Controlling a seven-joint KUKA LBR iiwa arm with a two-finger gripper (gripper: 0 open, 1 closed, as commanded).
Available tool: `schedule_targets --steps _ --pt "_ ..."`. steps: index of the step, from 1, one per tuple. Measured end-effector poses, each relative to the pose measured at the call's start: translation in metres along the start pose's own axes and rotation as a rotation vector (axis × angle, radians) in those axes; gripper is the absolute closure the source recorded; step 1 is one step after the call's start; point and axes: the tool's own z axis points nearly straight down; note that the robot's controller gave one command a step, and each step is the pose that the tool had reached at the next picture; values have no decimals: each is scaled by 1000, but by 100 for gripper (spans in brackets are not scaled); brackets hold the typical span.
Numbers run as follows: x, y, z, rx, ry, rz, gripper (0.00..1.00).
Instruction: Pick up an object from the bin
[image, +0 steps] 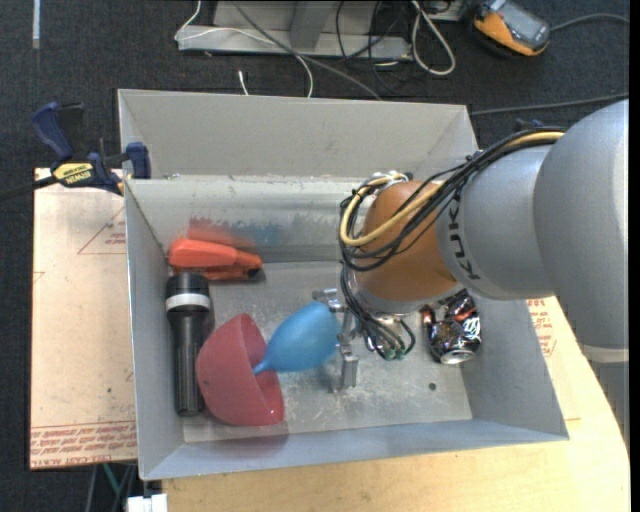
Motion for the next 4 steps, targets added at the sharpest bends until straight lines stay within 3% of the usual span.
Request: schedule_targets --steps 1,2,3,4 --pt "43 -59 -21 6 24 21 0" --pt "9 12 -6 0 9 -189 0" --pt "34 -15 -2 3 17 -17 0" --pt "38 12 -1 0 10 -332 0"
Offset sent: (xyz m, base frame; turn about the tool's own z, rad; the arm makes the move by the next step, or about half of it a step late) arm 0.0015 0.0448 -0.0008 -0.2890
